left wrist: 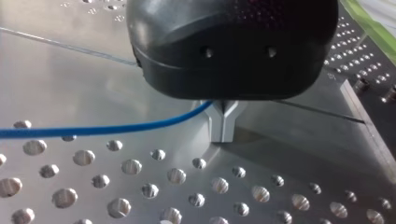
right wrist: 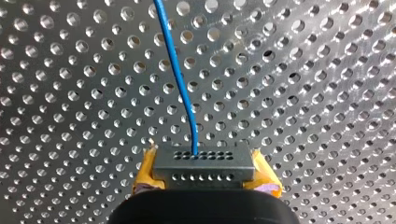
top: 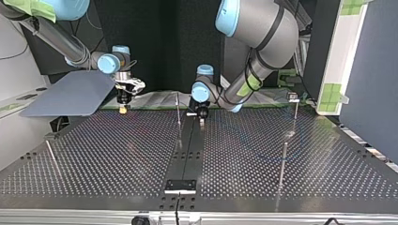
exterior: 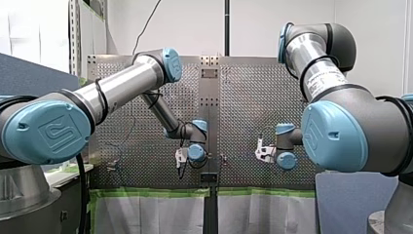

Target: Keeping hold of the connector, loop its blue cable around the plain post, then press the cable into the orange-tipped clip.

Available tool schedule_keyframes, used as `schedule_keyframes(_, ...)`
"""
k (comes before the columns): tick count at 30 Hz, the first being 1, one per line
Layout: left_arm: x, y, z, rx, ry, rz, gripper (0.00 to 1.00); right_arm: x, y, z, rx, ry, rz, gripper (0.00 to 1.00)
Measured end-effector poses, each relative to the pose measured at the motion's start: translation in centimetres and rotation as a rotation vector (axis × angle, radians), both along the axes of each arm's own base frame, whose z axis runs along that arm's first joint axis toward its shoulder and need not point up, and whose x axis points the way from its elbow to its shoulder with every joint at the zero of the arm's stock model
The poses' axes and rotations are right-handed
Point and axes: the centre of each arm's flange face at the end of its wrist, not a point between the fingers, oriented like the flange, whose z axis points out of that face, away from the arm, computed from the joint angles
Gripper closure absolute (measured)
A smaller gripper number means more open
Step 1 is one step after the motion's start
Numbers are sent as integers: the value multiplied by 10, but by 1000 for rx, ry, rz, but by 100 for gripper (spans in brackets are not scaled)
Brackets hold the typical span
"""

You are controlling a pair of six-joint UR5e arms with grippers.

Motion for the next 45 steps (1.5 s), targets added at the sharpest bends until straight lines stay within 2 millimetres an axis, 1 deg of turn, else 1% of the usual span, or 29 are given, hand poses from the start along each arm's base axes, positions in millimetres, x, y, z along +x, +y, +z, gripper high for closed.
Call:
schedule_keyframes(12, 2, 2, 0, 1, -1, 3, 100, -8, -10, 2, -3, -7, 5, 100)
schedule_keyframes(22, 0, 3, 0, 8, 12, 4, 100, -6, -24, 11, 18, -2, 39, 100)
schedule_keyframes(28, -2, 1, 0, 9, 17, -8, 100, -6, -27, 8, 45, 2, 53, 100)
schedule_keyframes(29, -2, 0, 0, 9, 17, -9, 97, -6, -27, 6, 50, 3, 57, 100)
schedule_keyframes(30, -2, 0, -1, 9, 17, -10, 97, -6, -28, 3, 57, 5, 61, 100)
schedule_keyframes(31, -2, 0, -1, 9, 18, -12, 92, -6, -28, 0, 63, 7, 63, 100)
schedule_keyframes(32, -2, -1, -1, 10, 18, -18, 83, -6, -29, -3, 70, 9, 64, 100)
schedule_keyframes(33, -3, -2, -1, 12, 18, -22, 83, -6, -28, -9, 83, 13, 65, 100)
schedule_keyframes(34, -3, -2, -1, 15, 18, -27, 71, -6, -28, -12, 92, 16, 65, 100)
schedule_keyframes(35, -4, -3, -1, 22, 18, -32, 64, -6, -28, -15, 101, 20, 65, 100)
schedule_keyframes(36, -4, -3, -1, 28, 18, -35, 64, -6, -27, -18, 111, 23, 65, 100)
schedule_keyframes(37, -4, -3, -1, 35, 19, -36, 56, -6, -27, -19, 116, 25, 65, 100)
schedule_keyframes(38, -5, -3, -1, 44, 21, -37, 53, -6, -27, -20, 120, 26, 65, 100)
schedule_keyframes(39, -5, -3, -2, 50, 25, -36, 53, -6, -26, -21, 124, 27, 64, 100)
schedule_keyframes(41, -8, -2, -4, 61, 33, -36, 46, -7, -26, -22, 126, 28, 64, 100)
schedule_keyframes(42, -9, -1, -5, 64, 37, -38, 46, -7, -26, -22, 127, 29, 64, 100)
schedule_keyframes(44, -12, 0, -8, 72, 46, -43, 39, -7, -26, -22, 128, 29, 64, 100)
schedule_keyframes(45, -13, 0, -9, 75, 50, -45, 39, -7, -26, -23, 128, 29, 64, 100)
